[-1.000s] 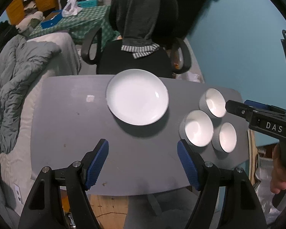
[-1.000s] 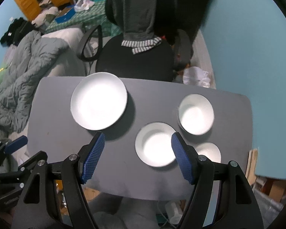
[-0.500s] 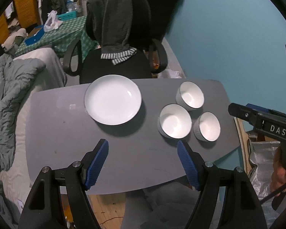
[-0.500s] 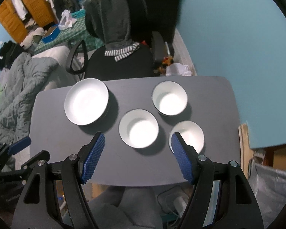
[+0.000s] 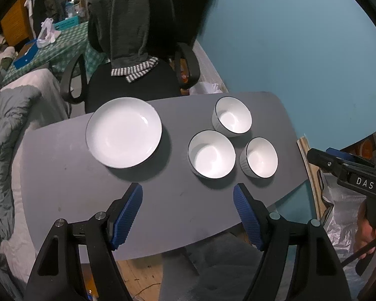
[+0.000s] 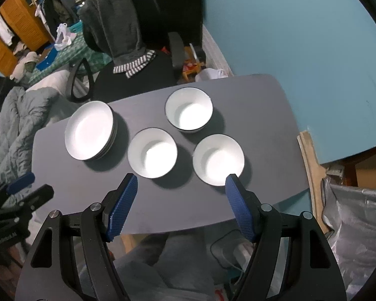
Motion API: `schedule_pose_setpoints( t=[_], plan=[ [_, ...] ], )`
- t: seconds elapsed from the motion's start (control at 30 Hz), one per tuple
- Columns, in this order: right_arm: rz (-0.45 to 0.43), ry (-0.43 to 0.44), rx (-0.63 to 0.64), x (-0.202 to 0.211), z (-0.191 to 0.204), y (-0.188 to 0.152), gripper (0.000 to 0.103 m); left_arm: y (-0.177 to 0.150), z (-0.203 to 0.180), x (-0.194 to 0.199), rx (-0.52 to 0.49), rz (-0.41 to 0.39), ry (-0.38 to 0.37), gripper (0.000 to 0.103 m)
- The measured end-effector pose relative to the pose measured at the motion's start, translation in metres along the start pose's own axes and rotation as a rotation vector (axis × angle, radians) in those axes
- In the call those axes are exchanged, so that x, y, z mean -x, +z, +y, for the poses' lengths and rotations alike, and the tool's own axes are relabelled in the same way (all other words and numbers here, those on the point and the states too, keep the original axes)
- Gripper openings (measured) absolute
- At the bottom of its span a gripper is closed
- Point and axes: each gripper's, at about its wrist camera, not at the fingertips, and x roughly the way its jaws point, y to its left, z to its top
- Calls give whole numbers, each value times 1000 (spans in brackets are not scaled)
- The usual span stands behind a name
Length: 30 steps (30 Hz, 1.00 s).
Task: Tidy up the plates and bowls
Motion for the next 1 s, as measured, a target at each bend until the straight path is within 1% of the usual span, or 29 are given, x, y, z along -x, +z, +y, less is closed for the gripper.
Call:
schedule_pose_setpoints(
  t=[0.2, 0.33, 0.43, 0.5, 0.63, 0.73, 0.87, 1.0],
  plan=[
    [12, -14, 16, -5, -11, 7, 72, 10, -10, -11, -16, 11, -7, 76],
    [25, -5, 25, -14, -16, 13, 72, 16, -12, -22, -1, 28, -3, 76],
    [32, 18, 31, -24, -20, 18, 72, 19, -12, -33, 14, 41, -6, 76],
    [44, 33, 38, -36, -23, 21, 72, 22, -12, -43, 17, 55, -1, 76],
    [89, 96, 46, -66, -23, 30, 72, 27, -12, -61, 21, 67, 4, 76],
    [117, 133, 62, -89, -20, 36, 72, 27, -8, -78, 45, 83, 6, 76],
    [150, 145, 116, -118, -12, 40, 72, 22, -4, -100, 83, 108, 3, 76],
    [195, 172, 161, -147, -6, 41, 72, 17, -5, -121, 96, 129, 20, 76]
  ],
)
